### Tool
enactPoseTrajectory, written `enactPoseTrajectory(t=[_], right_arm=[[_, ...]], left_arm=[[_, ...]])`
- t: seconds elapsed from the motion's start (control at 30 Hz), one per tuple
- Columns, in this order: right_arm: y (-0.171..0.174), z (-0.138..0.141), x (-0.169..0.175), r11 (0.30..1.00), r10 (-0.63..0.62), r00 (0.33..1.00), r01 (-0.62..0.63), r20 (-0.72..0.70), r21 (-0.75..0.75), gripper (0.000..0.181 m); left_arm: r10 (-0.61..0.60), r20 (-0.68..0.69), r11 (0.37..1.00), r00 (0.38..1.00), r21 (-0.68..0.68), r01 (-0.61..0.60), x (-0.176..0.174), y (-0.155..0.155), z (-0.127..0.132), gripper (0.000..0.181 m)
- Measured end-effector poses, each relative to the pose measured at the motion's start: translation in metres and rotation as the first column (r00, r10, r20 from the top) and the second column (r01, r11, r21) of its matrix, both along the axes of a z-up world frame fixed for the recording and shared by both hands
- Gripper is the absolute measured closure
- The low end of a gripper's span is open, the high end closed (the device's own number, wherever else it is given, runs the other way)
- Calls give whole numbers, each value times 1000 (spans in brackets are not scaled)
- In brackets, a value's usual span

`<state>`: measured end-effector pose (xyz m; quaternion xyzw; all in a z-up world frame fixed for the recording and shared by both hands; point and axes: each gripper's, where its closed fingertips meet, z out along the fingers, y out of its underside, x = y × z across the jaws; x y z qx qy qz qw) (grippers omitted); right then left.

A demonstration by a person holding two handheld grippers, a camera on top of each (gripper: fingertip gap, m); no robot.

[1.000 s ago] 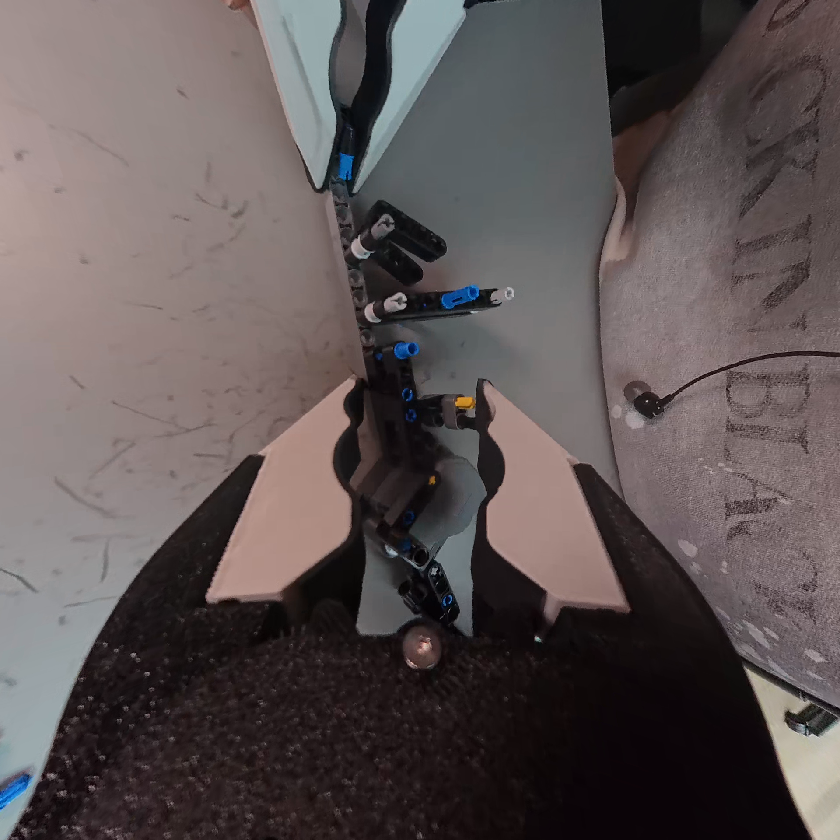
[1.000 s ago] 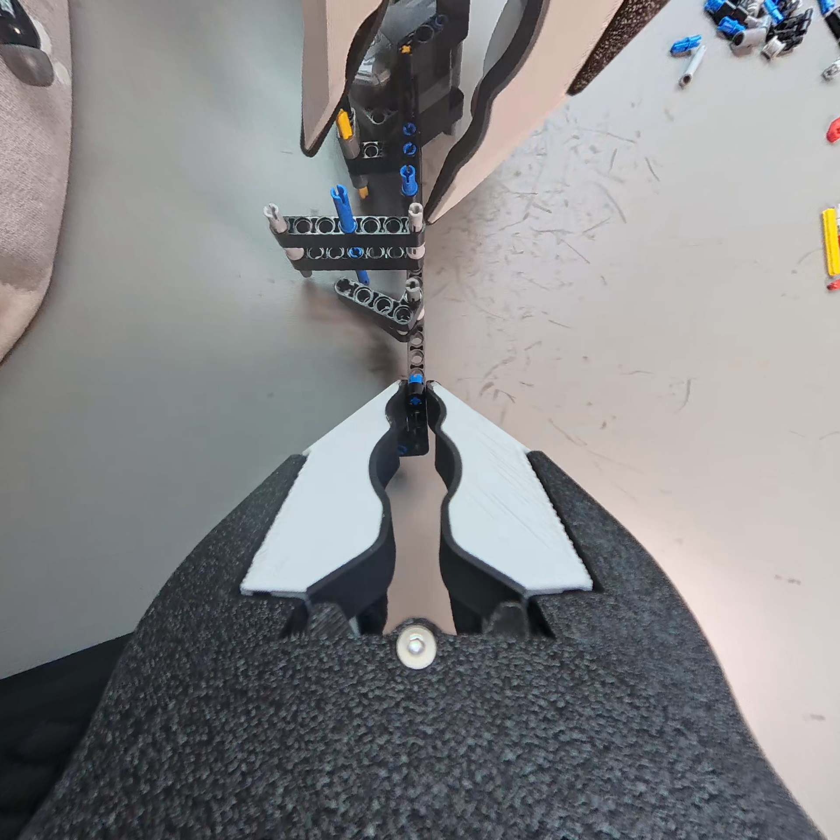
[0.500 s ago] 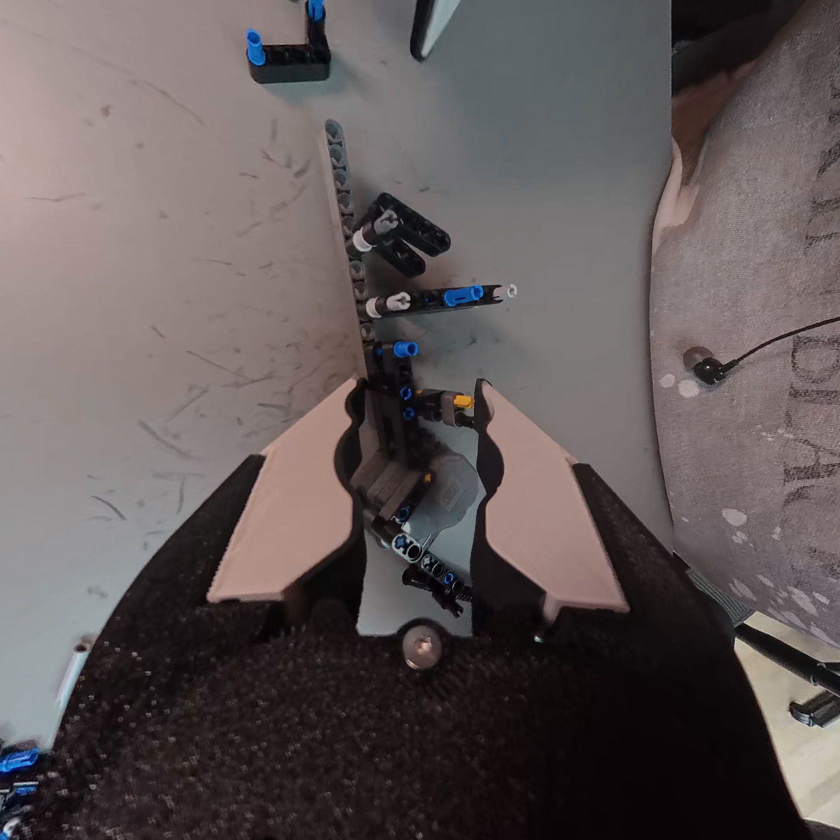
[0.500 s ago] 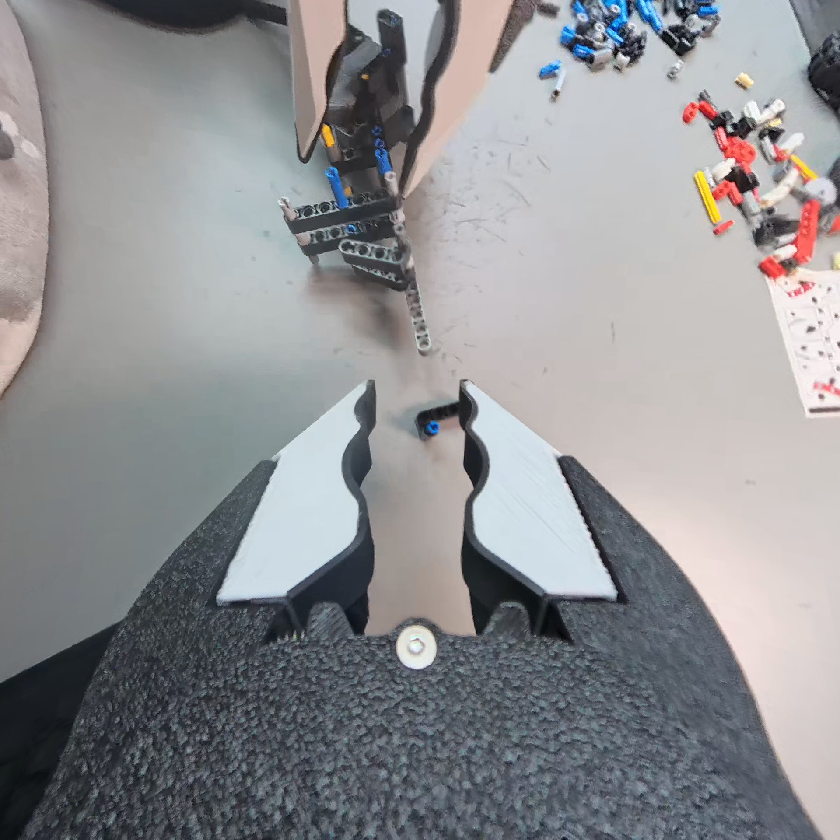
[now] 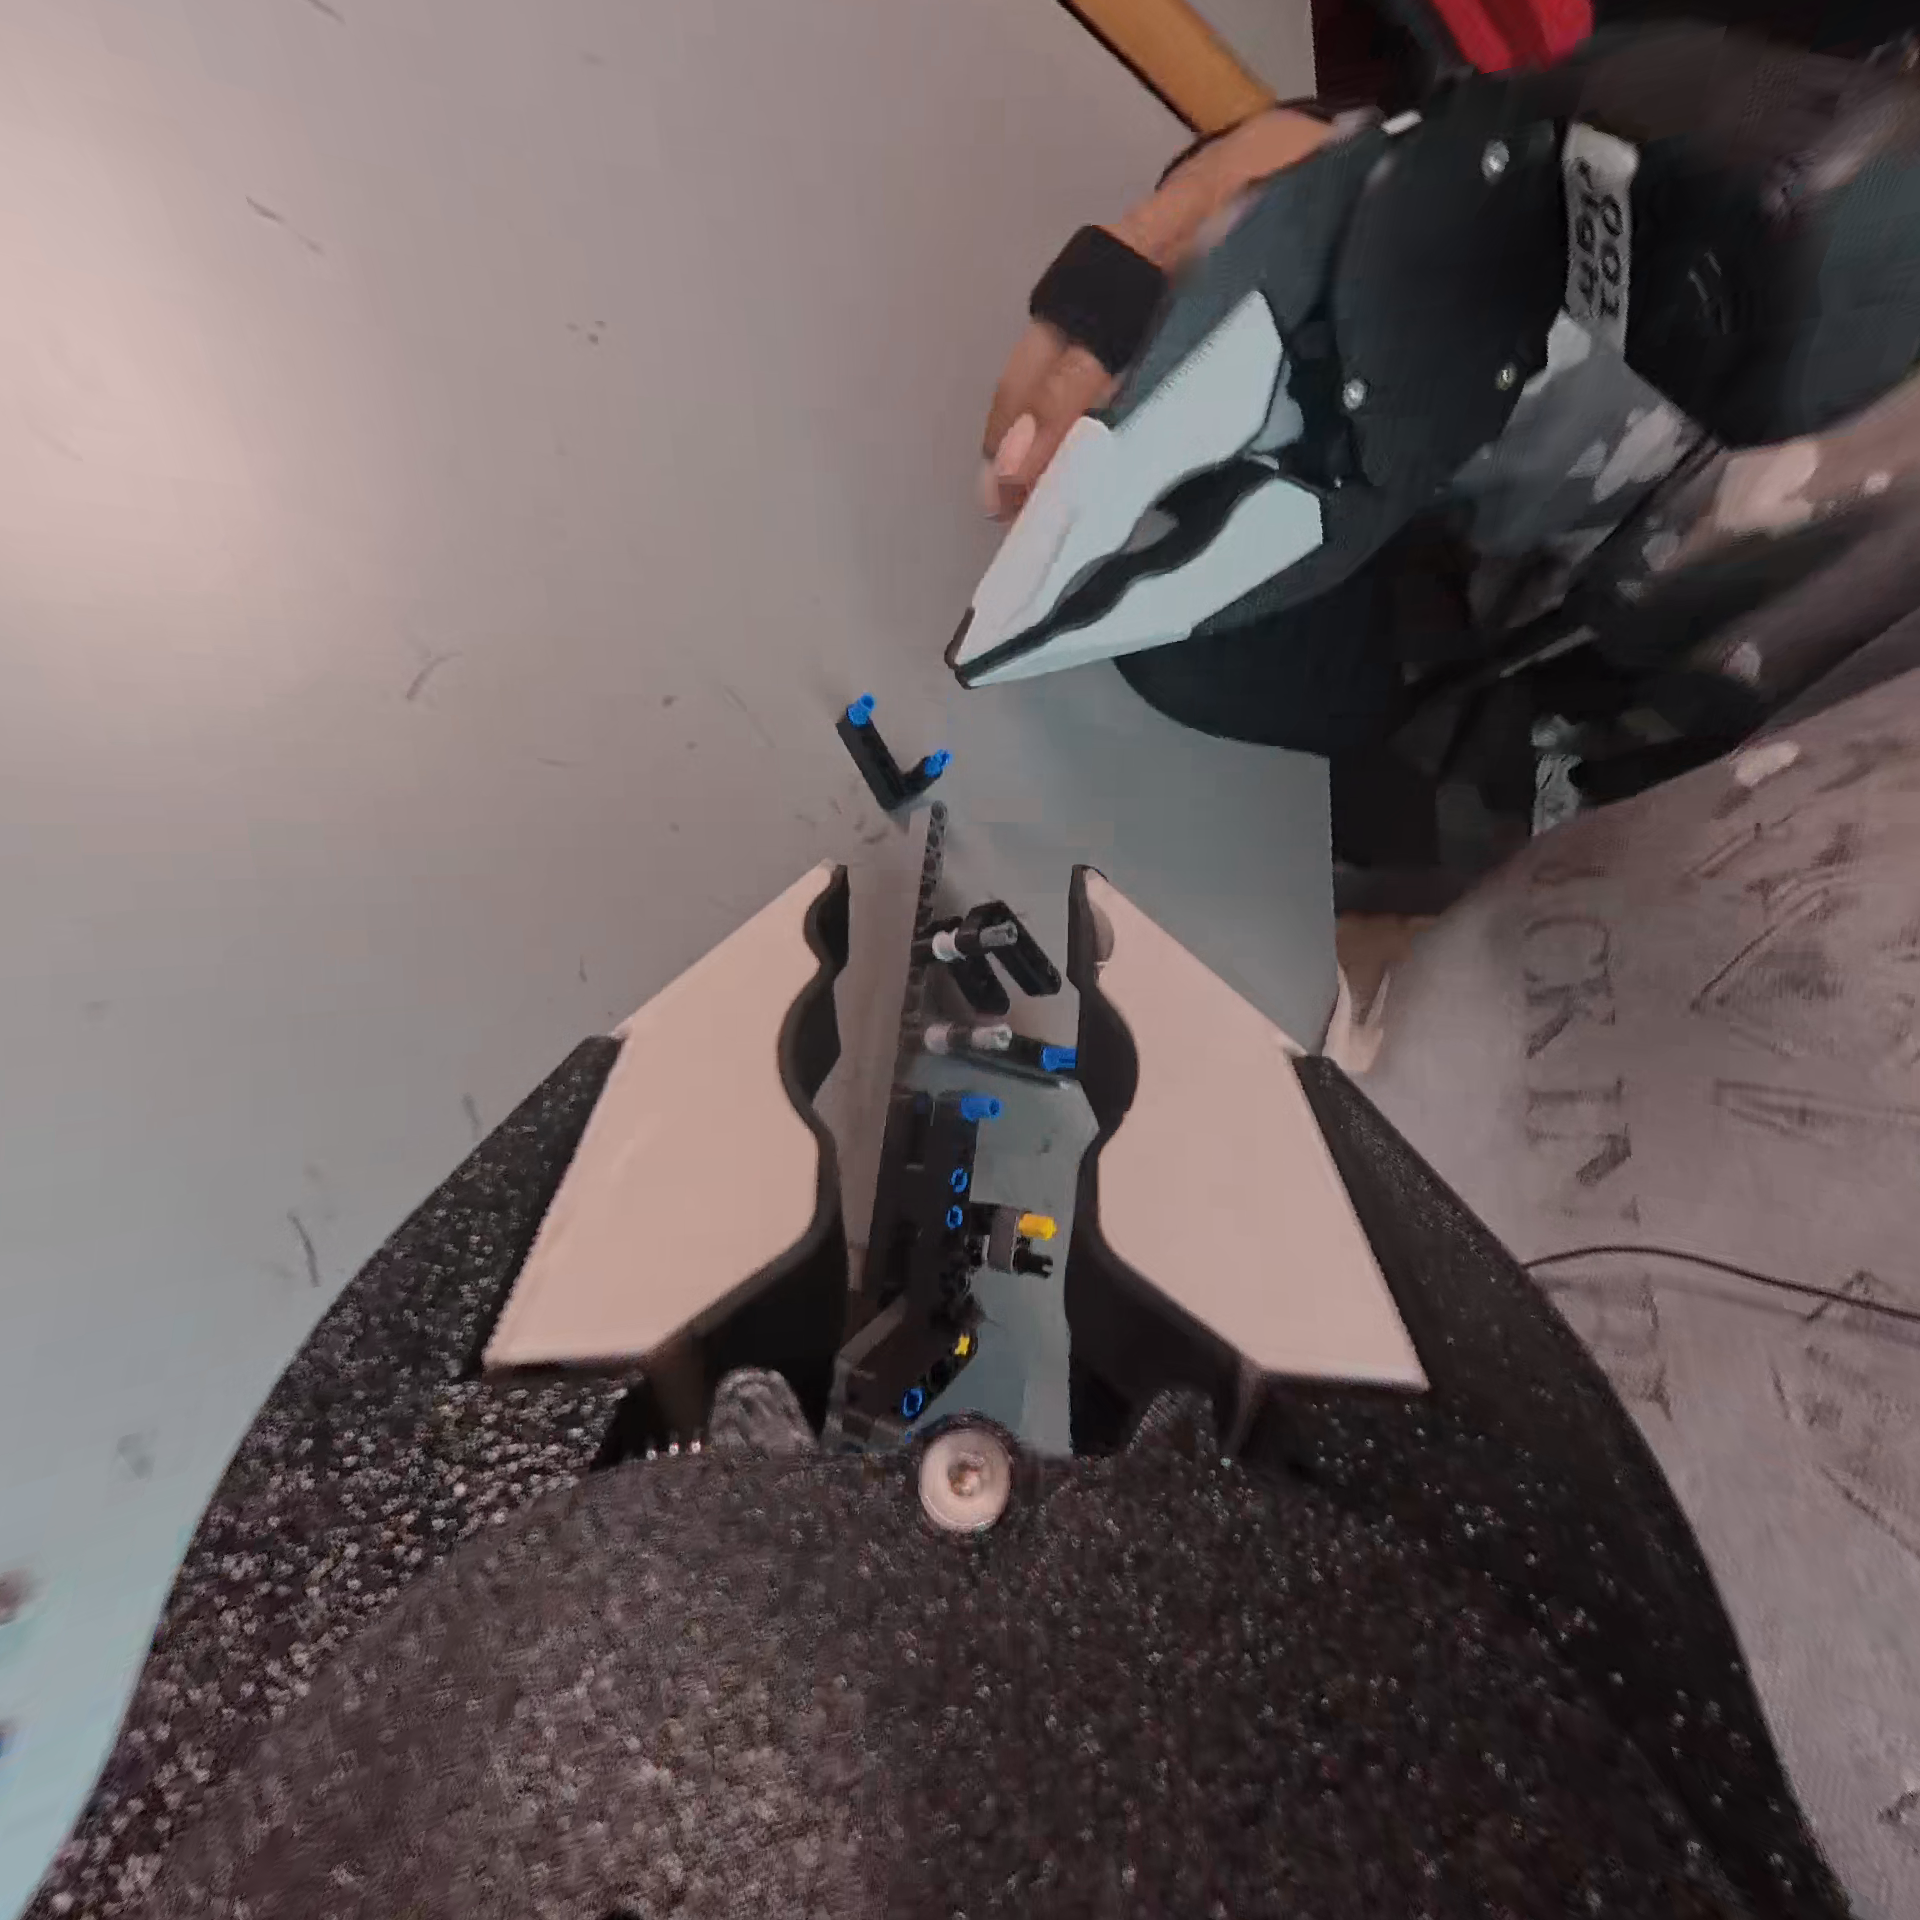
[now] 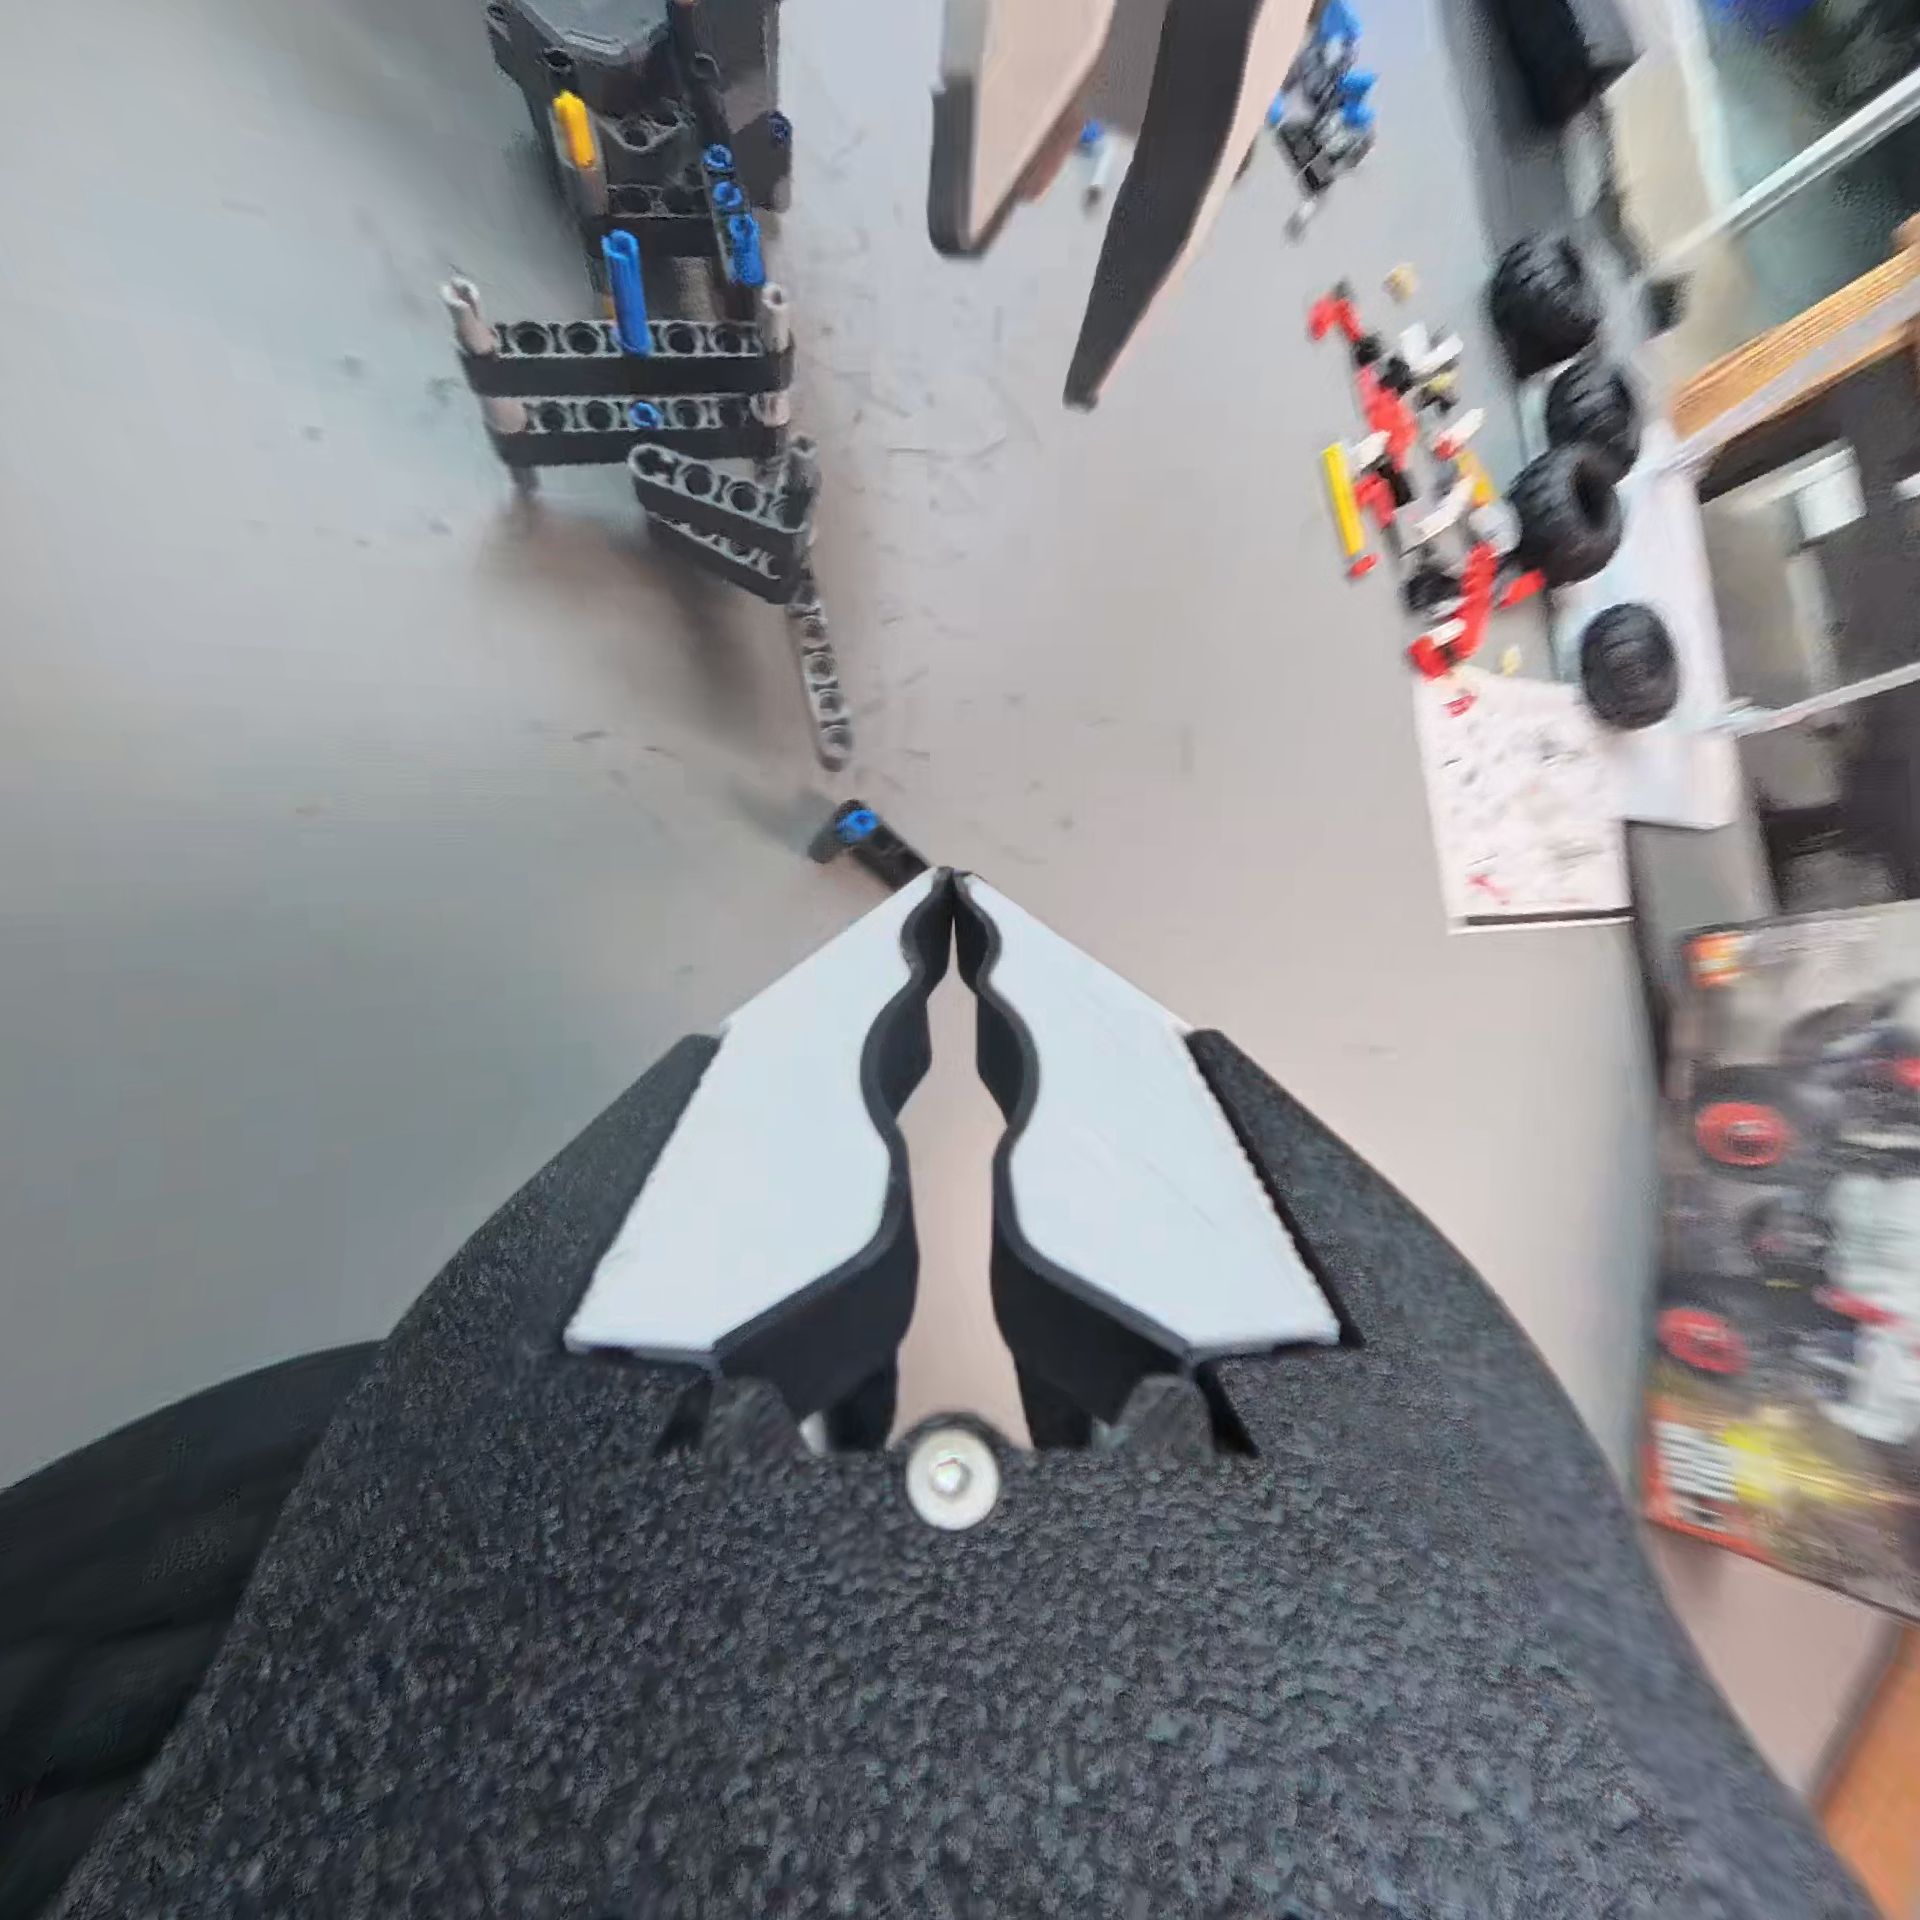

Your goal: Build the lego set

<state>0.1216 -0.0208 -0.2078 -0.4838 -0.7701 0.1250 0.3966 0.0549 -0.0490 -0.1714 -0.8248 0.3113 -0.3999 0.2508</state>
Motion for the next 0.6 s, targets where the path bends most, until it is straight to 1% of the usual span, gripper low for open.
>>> enactPoseTrajectory(t=[0.03, 0.07, 0.1, 0.13, 0.17, 0.2, 0.23, 0.3, 0.33, 0.37, 0.4, 0.43, 0.53, 0.57, 0.6], right_arm=[[4, 9, -1, 993, 21, 1000, -20, -10, 114, 181], [5, 11, 0, 981, 47, 999, -49, 14, 187, 181], [1, 10, 0, 976, 68, 997, -74, 38, 202, 181], [-4, 7, 1, 987, 63, 997, -70, 52, 142, 181], [-9, 2, 1, 999, 27, 998, -29, 56, 41, 181], [-14, -2, 0, 997, -10, 998, 14, 55, -69, 176], [-17, -7, -1, 985, -50, 997, 58, 52, -162, 171], [-17, -16, -6, 944, -151, 987, 158, 48, -289, 161], [-17, -20, -9, 921, -190, 980, 198, 56, -335, 160], [-15, -24, -11, 906, -223, 973, 229, 60, -356, 163], [-11, -26, -13, 906, -250, 967, 251, 49, -341, 173], [-6, -26, -14, 915, -262, 964, 260, 37, -308, 175], [-7, -19, -15, 951, -193, 981, 192, 19, -244, 175], [-5, -13, -14, 969, -164, 986, 163, 10, -186, 175], [-3, -6, -12, 990, -112, 994, 112, 3, -92, 175]], left_arm=[[24, 32, 1000, 999, -21, -23, 4, 3, 2, 137], [37, 58, 998, 998, -46, -34, 8, 5, 2, 137], [41, 66, 997, 997, -67, -37, 11, 7, 1, 137], [46, 58, 997, 997, -66, -42, 14, 9, -1, 137], [45, 42, 998, 998, -53, -43, 15, 11, -4, 138], [37, 26, 998, 999, -43, -36, 17, 11, -6, 138], [35, 13, 999, 999, -29, -34, 18, 12, -7, 138], [42, -9, 999, 999, 4, -42, 18, 14, -8, 138], [43, -17, 999, 999, 12, -43, 18, 15, -8, 138], [46, -21, 999, 999, 17, -46, 18, 15, -8, 138], [48, -20, 999, 999, 18, -48, 18, 15, -8, 138], [48, -15, 999, 999, 16, -47, 18, 15, -7, 138], [54, -4, 998, 999, 12, -54, 16, 13, -5, 138], [59, 5, 998, 998, 7, -59, 16, 13, -4, 138], [66, 21, 998, 998, -2, -66, 15, 13, -4, 138]])
